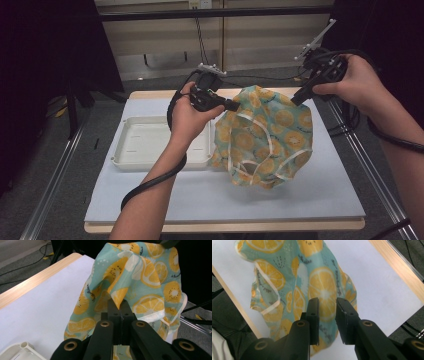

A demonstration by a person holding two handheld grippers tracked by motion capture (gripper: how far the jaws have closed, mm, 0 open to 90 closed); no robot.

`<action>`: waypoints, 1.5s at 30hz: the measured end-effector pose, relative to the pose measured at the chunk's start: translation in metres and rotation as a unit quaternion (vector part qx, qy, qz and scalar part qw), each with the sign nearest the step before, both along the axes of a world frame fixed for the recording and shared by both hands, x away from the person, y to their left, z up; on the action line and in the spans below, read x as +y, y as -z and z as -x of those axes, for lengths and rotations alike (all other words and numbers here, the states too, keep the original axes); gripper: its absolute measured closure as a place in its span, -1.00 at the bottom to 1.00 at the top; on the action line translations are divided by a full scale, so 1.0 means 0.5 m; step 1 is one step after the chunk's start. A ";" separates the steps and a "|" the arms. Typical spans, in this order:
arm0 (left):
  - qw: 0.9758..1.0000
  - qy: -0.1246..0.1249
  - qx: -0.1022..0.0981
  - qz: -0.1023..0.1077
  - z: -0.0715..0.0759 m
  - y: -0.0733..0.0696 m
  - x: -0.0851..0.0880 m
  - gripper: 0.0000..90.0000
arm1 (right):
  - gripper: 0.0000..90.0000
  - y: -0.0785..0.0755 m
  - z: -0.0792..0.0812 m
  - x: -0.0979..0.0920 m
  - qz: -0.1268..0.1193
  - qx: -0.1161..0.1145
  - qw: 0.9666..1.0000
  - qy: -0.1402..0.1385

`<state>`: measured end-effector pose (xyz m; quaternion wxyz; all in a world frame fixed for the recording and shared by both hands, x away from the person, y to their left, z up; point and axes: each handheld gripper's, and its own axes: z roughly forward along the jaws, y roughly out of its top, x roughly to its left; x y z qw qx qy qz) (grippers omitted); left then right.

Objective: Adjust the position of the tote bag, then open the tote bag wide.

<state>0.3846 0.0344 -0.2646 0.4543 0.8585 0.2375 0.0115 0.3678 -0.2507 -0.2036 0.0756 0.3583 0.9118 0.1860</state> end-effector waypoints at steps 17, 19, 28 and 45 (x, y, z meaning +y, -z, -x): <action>1.000 -0.002 0.007 0.001 -0.009 0.007 0.010 1.00 | 1.00 -0.035 -0.022 -0.008 -0.009 -0.010 1.000 0.016; 1.000 -0.002 0.009 -0.002 -0.010 0.003 0.009 1.00 | 1.00 -0.040 -0.035 -0.013 -0.009 -0.022 0.999 0.026; 1.000 0.002 0.012 0.000 -0.012 0.009 0.012 1.00 | 1.00 0.019 -0.065 0.008 0.003 0.006 1.000 0.018; 1.000 -0.012 -0.009 0.014 -0.015 -0.003 0.013 0.80 | 1.00 0.091 -0.072 0.021 0.010 0.042 0.999 0.004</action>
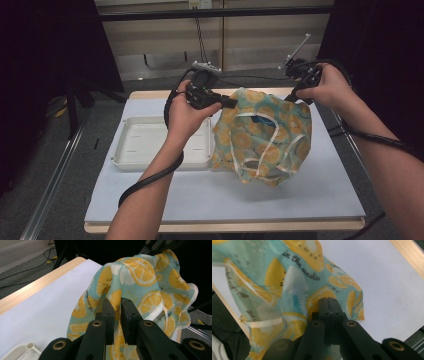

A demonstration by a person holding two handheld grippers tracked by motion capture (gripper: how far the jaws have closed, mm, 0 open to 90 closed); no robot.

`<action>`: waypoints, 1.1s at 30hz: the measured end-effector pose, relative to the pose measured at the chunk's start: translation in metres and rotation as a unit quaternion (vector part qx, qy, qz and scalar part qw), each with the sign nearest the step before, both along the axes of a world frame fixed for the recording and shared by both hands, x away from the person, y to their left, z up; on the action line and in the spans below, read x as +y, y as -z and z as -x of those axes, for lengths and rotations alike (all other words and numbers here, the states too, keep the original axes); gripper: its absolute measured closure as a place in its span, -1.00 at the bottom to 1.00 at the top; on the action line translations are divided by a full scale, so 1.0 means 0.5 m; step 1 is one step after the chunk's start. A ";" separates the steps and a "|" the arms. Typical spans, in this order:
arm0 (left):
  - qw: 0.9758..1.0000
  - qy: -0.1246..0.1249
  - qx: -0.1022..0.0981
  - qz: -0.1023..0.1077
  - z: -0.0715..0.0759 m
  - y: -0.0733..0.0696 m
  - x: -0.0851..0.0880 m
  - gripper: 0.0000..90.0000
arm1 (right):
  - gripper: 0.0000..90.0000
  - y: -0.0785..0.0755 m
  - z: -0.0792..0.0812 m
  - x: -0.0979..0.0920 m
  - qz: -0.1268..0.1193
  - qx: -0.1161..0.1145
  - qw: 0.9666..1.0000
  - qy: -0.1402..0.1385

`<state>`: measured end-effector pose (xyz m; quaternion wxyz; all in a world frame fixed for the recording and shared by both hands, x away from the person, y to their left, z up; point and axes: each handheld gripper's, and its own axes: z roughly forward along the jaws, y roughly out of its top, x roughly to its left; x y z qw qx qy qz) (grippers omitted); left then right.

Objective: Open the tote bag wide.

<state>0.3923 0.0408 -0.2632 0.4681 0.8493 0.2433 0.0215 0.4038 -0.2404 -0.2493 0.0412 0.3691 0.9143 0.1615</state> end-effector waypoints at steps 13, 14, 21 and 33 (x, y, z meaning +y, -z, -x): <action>0.999 0.017 -0.031 0.009 -0.023 -0.018 -0.045 0.57 | 1.00 0.010 -0.005 -0.001 -0.008 0.004 1.000 -0.006; 0.999 0.017 -0.031 0.009 -0.023 -0.018 -0.045 0.66 | 1.00 0.009 -0.003 0.000 -0.005 0.006 1.000 -0.003; 1.000 -0.003 -0.013 0.008 -0.030 -0.029 -0.050 1.00 | 0.69 -0.021 0.007 -0.012 -0.006 -0.024 1.000 0.009; 0.999 -0.032 -0.010 -0.004 -0.043 -0.067 -0.063 1.00 | 0.27 -0.107 0.053 -0.021 -0.025 -0.052 0.998 -0.001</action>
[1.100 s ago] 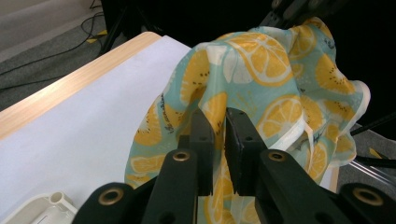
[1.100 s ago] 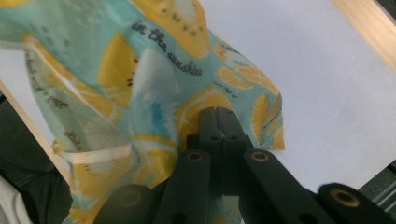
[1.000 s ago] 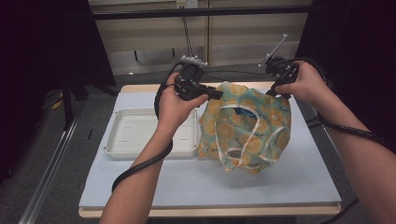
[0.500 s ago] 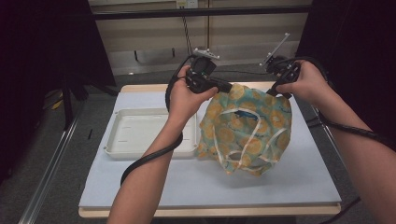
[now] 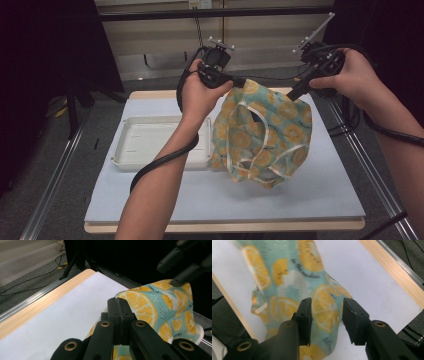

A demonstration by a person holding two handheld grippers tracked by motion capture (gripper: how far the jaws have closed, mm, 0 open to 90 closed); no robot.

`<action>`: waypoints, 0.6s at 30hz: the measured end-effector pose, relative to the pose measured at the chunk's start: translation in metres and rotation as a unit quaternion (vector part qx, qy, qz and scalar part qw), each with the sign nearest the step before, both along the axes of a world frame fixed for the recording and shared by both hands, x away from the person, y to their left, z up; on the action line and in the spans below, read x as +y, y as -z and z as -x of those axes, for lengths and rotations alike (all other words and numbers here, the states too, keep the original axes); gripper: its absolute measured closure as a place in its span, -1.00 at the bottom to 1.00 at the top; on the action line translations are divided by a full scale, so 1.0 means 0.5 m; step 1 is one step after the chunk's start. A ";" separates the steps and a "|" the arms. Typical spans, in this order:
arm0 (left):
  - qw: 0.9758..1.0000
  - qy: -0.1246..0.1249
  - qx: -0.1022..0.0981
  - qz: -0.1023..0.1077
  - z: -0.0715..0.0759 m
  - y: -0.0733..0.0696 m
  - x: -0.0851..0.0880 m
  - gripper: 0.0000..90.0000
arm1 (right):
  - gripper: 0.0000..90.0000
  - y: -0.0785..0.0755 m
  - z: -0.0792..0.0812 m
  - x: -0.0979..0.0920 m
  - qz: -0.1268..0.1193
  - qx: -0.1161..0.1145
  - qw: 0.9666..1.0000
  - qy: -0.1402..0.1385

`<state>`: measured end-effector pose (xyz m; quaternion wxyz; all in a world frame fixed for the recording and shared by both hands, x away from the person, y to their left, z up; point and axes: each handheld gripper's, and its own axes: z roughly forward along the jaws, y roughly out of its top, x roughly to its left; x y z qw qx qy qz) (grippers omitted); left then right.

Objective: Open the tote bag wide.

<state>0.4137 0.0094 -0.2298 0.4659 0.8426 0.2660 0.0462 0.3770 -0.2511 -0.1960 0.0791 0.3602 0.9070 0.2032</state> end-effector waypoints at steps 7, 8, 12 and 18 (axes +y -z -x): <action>1.000 -0.007 0.006 -0.014 -0.007 0.011 -0.014 1.00 | 0.10 -0.009 0.019 0.022 0.007 0.000 1.000 -0.023; 1.000 -0.010 0.010 -0.012 -0.007 0.014 -0.016 1.00 | 0.11 -0.006 0.020 0.027 0.009 0.000 1.000 -0.026; 1.000 -0.013 0.015 -0.013 -0.010 0.021 -0.020 1.00 | 0.08 0.014 0.018 0.039 0.024 0.004 0.999 -0.034; 1.000 -0.010 0.028 -0.008 -0.015 0.039 -0.022 1.00 | 0.39 0.048 0.003 0.054 0.035 0.011 0.999 -0.036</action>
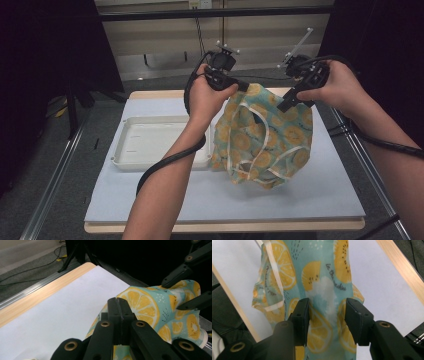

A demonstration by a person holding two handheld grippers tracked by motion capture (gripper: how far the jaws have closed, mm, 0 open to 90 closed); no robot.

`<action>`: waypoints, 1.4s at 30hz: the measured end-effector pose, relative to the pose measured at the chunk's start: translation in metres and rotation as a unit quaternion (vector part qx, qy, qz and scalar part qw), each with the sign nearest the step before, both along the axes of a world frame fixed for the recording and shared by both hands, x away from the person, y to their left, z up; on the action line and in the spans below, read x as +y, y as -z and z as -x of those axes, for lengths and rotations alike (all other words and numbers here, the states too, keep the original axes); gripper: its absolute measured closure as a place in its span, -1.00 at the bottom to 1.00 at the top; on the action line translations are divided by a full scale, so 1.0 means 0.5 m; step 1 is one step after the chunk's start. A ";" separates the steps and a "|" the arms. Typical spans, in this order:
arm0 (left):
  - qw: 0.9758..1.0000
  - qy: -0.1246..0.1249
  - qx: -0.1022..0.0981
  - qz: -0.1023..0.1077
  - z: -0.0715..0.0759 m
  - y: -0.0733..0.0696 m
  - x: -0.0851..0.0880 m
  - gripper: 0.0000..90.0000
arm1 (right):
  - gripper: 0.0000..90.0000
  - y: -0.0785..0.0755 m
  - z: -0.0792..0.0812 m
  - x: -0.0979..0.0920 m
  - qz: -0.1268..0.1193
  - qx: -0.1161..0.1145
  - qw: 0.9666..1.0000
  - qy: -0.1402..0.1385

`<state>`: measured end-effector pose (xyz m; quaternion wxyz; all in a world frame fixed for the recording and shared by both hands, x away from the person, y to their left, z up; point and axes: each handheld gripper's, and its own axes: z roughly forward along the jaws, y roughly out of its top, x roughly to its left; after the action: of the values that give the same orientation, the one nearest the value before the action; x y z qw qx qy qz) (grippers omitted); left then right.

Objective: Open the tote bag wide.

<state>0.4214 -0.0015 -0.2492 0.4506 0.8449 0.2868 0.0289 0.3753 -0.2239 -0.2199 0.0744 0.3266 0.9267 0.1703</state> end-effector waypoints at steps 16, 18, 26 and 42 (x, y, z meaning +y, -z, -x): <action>1.000 0.010 0.000 0.018 0.007 0.007 0.022 0.87 | 1.00 -0.050 -0.028 -0.023 -0.049 -0.006 0.997 0.058; 1.000 0.005 -0.007 0.015 0.010 0.006 0.027 0.52 | 1.00 -0.040 -0.039 -0.023 -0.044 0.000 0.997 0.066; 1.000 -0.001 0.004 0.011 0.033 0.021 0.071 -0.05 | 1.00 0.010 -0.047 -0.018 -0.037 0.028 0.997 0.061; 0.997 0.036 0.046 -0.045 0.055 0.107 0.079 -0.46 | 1.00 0.022 -0.043 -0.012 -0.033 0.036 0.997 0.060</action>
<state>0.3940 0.0379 -0.3027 0.3996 0.8743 0.2751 -0.0135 0.3970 -0.2298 -0.2308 0.0404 0.3897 0.9015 0.1837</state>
